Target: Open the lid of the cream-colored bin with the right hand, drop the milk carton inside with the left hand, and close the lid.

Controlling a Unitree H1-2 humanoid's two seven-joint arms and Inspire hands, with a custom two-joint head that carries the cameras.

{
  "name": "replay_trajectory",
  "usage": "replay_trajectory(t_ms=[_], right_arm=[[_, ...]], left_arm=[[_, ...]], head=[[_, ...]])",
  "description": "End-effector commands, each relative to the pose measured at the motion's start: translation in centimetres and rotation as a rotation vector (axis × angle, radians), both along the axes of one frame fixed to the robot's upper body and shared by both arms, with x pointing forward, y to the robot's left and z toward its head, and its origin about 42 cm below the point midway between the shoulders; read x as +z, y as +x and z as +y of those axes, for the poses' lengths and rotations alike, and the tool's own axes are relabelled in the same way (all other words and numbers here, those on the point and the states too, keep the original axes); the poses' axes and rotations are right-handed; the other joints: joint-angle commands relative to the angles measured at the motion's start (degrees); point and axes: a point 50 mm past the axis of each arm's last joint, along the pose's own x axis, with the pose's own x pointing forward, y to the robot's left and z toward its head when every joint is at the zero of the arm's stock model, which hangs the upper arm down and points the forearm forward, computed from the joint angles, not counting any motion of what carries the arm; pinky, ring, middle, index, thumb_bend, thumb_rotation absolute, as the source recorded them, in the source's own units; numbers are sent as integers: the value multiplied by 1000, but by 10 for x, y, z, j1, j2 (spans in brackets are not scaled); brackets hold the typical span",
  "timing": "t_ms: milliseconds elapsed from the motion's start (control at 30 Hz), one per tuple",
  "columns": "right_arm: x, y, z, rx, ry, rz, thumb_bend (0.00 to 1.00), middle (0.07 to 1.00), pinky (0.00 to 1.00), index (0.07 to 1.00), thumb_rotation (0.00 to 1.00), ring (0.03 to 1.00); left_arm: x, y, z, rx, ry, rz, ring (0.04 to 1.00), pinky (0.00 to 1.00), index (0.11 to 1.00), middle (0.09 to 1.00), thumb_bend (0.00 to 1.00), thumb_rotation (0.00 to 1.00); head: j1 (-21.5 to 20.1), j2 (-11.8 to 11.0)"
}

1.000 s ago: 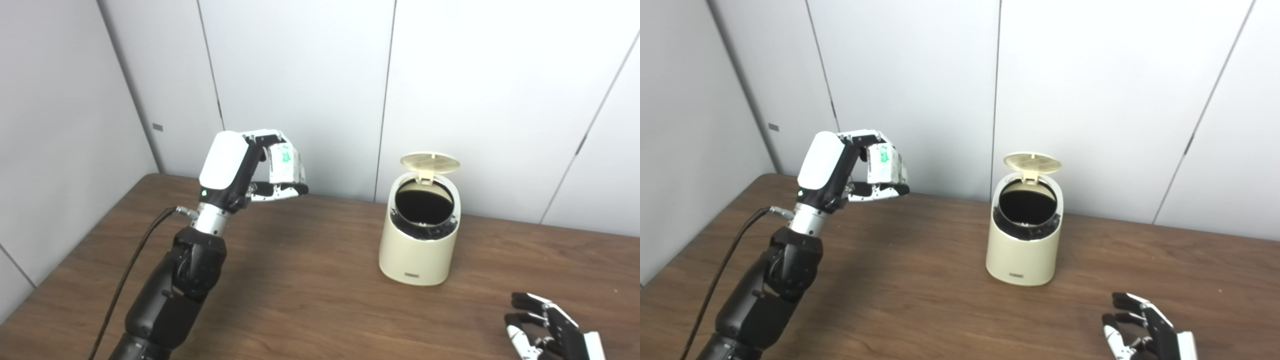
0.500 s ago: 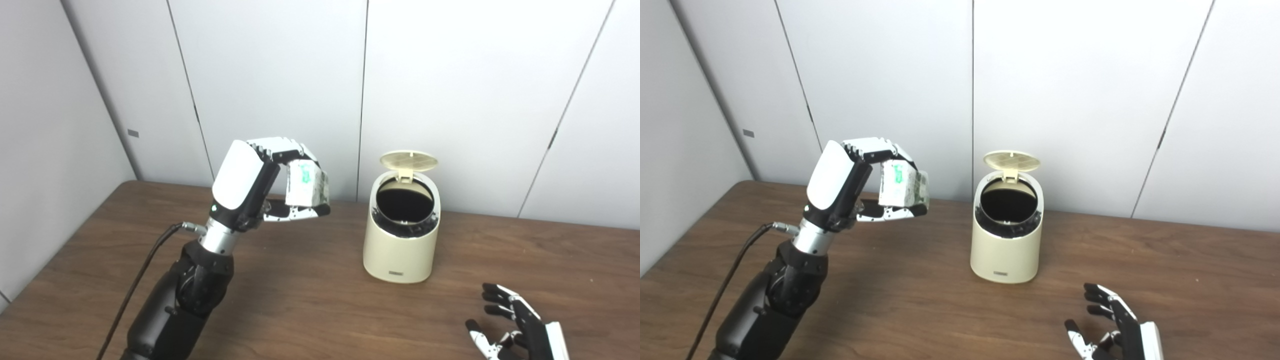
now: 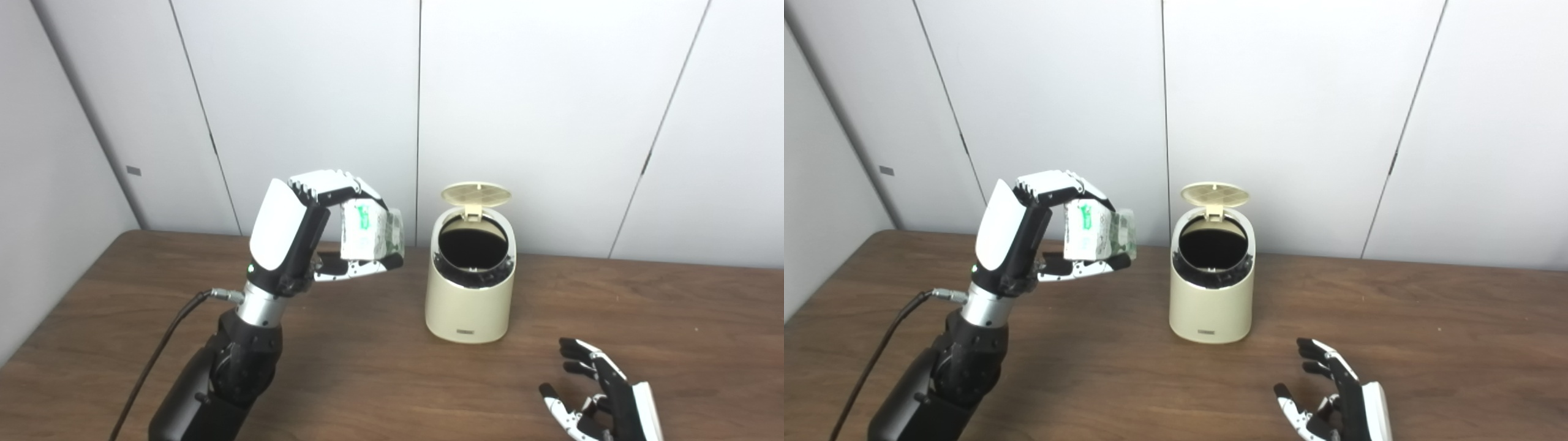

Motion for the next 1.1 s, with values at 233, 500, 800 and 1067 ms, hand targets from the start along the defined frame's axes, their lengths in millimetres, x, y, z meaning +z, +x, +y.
replay_trajectory(t_ms=[233, 500, 800, 1067], right_arm=[[-6, 1, 17, 23, 10, 6, 227, 763, 633, 758, 18, 735], [-8, -1, 22, 22, 16, 24, 233, 775, 645, 769, 91, 749], [-11, -1, 31, 36, 6, 31, 239, 772, 646, 769, 182, 748], [-15, 2, 36, 54, 16, 26, 244, 778, 654, 767, 145, 756]], left_arm=[[17, 9, -23, -73, -66, -87, 482, 435, 459, 483, 504, 0], [8, 18, -46, -111, -87, -89, 485, 426, 461, 480, 504, 0], [0, 33, -59, -105, -20, -140, 480, 389, 459, 479, 504, 0], [-5, 43, -62, -97, 43, -201, 481, 394, 456, 478, 504, 0]], head=[[-23, -1], [-37, -1], [-48, 1], [-57, -1]])
